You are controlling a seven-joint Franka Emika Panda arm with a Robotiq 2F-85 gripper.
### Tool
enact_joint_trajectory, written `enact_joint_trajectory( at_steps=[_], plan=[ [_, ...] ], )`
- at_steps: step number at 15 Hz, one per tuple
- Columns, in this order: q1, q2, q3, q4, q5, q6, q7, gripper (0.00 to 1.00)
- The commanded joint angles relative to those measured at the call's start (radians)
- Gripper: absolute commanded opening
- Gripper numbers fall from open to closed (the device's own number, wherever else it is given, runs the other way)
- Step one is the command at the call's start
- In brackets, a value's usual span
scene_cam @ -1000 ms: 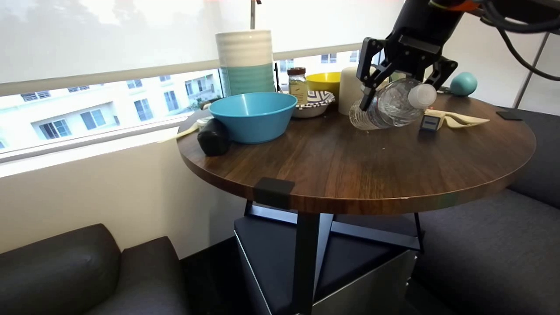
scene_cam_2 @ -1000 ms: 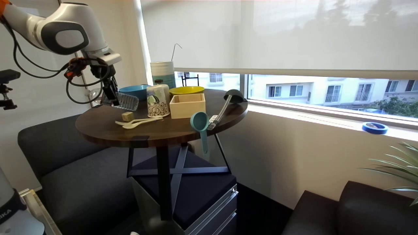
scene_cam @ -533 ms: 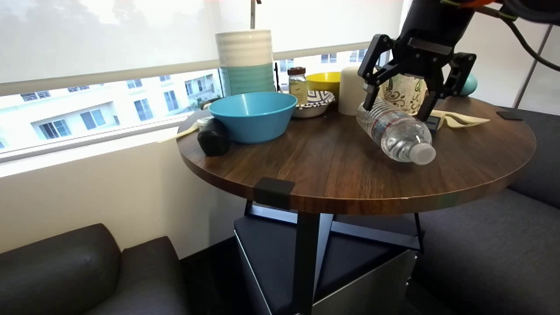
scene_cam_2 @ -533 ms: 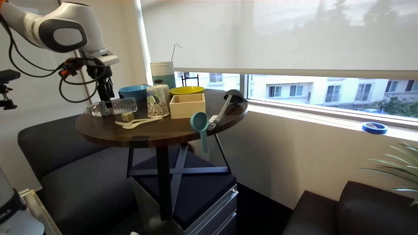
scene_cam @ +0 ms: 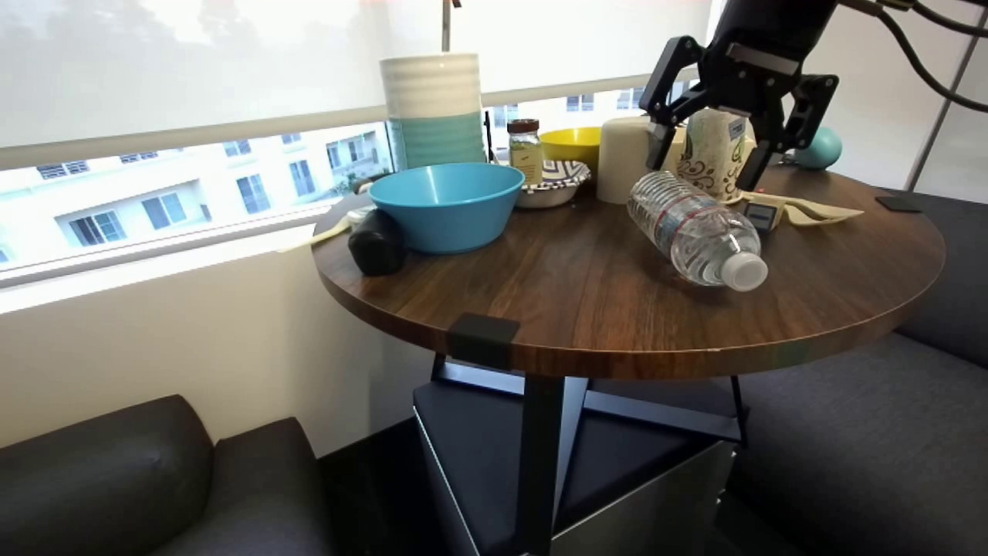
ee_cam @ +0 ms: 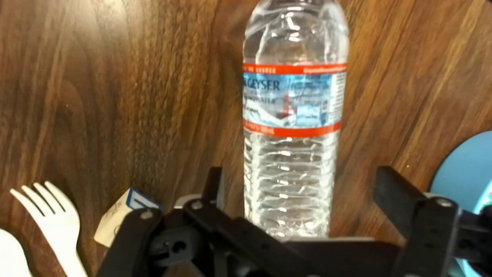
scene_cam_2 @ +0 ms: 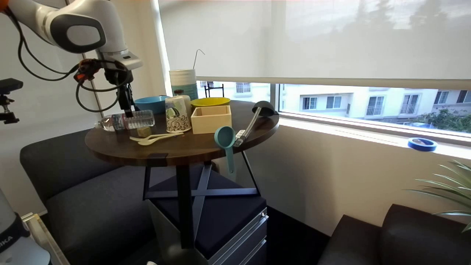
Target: Turn the water bottle upside down
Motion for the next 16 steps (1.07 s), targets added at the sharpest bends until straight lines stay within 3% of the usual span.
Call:
enact_joint_trajectory(
  at_steps=[1,7,16],
  plan=[
    [0.019,0.086,-0.085,0.090,0.063,-0.069,-0.145,1.00],
    [0.011,0.234,-0.121,0.213,0.111,-0.220,-0.246,1.00],
    [-0.010,0.387,-0.120,0.350,0.063,-0.296,-0.274,1.00]
  ],
)
